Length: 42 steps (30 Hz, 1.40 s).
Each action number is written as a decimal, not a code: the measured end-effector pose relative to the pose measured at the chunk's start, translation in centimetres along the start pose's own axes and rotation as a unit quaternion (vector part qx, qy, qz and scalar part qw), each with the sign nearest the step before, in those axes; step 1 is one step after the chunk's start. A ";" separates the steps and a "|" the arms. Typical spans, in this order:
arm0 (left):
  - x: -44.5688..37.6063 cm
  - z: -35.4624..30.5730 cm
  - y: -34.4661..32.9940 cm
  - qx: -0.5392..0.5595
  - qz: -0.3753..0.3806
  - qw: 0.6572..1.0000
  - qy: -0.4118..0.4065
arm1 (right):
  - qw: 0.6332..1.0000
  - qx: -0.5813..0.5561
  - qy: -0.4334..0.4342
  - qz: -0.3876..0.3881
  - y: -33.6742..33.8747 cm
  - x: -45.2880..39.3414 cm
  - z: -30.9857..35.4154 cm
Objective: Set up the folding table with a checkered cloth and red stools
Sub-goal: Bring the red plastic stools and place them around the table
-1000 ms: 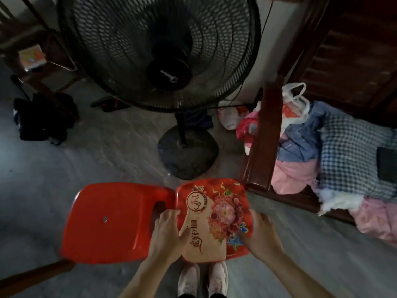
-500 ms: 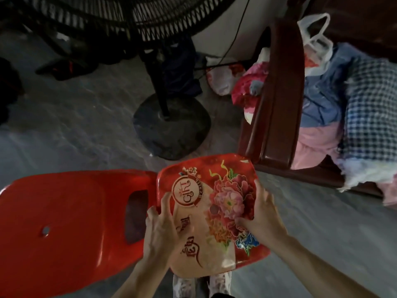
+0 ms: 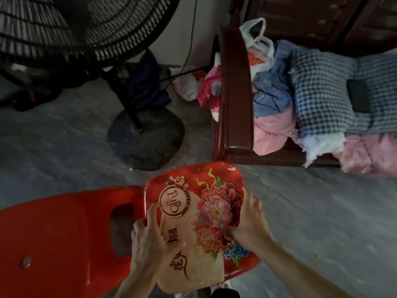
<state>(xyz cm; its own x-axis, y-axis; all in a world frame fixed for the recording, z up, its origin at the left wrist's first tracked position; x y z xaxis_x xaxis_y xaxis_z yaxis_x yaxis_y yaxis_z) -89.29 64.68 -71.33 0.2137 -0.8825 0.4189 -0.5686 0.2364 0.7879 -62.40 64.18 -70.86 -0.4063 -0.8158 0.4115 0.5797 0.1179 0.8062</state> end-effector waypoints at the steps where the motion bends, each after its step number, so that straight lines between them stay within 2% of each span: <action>1: 0.3 -0.3 0.2 -0.002 0.000 1.000 -0.010 | 1.000 -0.006 -0.006 -0.005 0.5 0.5 -0.2; 8: 3.9 -4.7 1.4 -0.030 0.020 0.994 -0.107 | 0.997 -0.036 -0.052 -0.037 5.8 5.2 -2.9; 18: 16.8 -19.2 1.5 -0.079 0.082 0.961 -0.252 | 0.971 -0.080 -0.177 -0.139 20.9 17.8 -13.4; 25: 32.2 -30.7 2.1 -0.103 0.123 0.906 -0.393 | 0.928 -0.146 -0.261 -0.222 32.5 32.0 -22.2; 30: 45.2 -37.6 3.0 -0.131 0.116 0.849 -0.499 | 0.895 -0.180 -0.285 -0.292 39.5 43.8 -28.4; 36: 60.5 -43.1 2.1 -0.137 0.111 0.772 -0.610 | 0.851 -0.193 -0.322 -0.368 44.7 56.8 -35.5; 42: 70.3 -47.0 -1.9 -0.136 0.147 0.725 -0.659 | 0.804 -0.201 -0.362 -0.426 46.7 63.7 -41.5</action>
<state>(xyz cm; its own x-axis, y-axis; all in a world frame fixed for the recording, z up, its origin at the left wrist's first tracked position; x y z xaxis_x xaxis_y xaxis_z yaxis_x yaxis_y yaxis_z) -35.81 21.33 -22.19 -0.9315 -0.3577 -0.0660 -0.2191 0.4071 0.8867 -31.88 -5.80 -24.60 -0.9975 0.0580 0.0394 -0.0052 -0.6215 0.7834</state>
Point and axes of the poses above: each hand's wrist, its own x-axis away from the middle knuckle, its own y-axis out of the back of the hand, z = x × y, the point moved 7 cm from there along -x, towards the middle knuckle, and after that the axes turned 11 degrees about -z, right-handed, at the moved point
